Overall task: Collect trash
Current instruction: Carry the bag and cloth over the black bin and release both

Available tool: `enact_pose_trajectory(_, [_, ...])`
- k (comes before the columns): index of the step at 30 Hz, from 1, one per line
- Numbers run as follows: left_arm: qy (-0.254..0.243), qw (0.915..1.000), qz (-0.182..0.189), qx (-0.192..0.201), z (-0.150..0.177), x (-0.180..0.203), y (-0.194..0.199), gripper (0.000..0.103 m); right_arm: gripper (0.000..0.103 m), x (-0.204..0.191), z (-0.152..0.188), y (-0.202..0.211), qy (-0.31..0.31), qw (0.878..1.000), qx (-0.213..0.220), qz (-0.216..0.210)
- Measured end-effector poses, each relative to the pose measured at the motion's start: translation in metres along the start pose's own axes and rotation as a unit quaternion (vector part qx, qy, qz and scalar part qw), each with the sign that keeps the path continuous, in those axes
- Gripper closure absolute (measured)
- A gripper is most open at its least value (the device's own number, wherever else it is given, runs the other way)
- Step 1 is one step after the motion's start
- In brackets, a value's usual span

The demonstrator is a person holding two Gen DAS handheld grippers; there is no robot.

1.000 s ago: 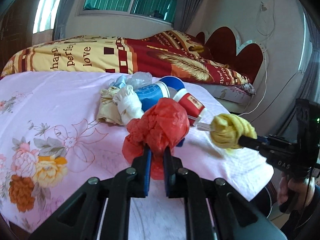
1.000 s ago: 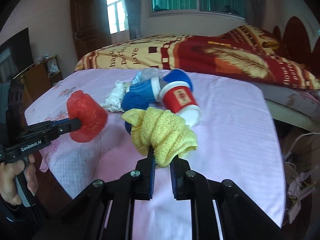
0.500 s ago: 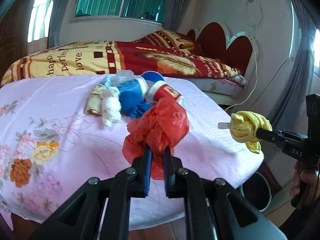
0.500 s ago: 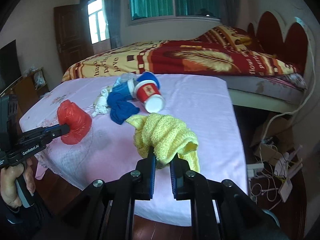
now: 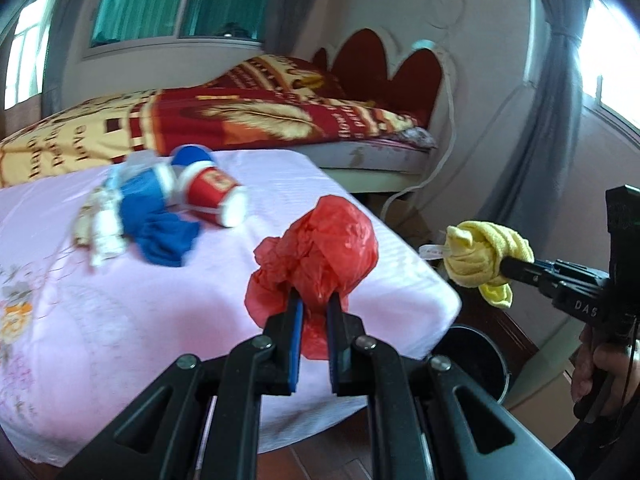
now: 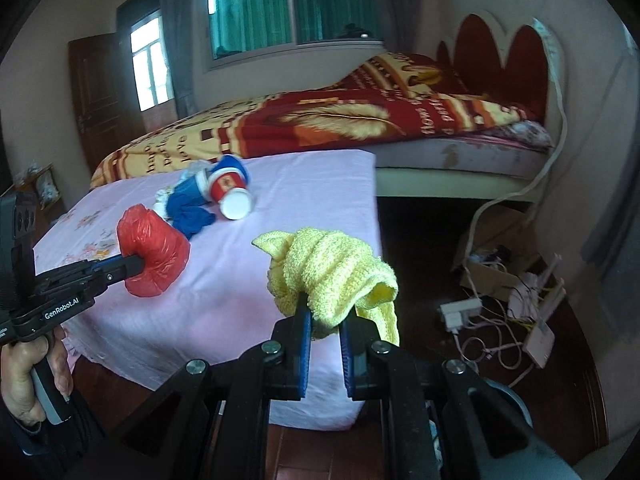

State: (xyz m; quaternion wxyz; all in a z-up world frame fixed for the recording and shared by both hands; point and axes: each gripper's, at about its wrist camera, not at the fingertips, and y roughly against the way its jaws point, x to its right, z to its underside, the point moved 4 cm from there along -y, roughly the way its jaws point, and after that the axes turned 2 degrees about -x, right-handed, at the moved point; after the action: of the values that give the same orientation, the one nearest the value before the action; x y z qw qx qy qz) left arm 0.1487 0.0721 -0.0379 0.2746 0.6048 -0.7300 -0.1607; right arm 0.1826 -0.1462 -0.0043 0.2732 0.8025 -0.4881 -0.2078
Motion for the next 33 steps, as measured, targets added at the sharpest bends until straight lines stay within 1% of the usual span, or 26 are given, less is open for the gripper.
enact_pose_trajectory(7, [-0.036, 0.9987, 0.035, -0.011, -0.002, 0.052, -0.017, 0.091, 0.089, 0.046, 0.017, 0.027, -0.033, 0.999, 0.009, 0.039])
enact_pose_trajectory(16, [-0.072, 0.9948, 0.068, -0.025, 0.003, 0.109, -0.033, 0.091, 0.089, 0.096, 0.046, 0.049, -0.069, 0.995, 0.003, 0.078])
enact_pose_trajectory(28, [-0.115, 0.9863, 0.11, -0.044, 0.011, 0.169, -0.049, 0.091, 0.089, 0.151, 0.083, 0.077, -0.113, 0.987, -0.001, 0.119])
enact_pose_trajectory(33, [-0.135, 0.9805, 0.131, -0.057, 0.021, 0.197, -0.055, 0.092, 0.089, 0.169, 0.101, 0.088, -0.127, 0.983, -0.005, 0.131])
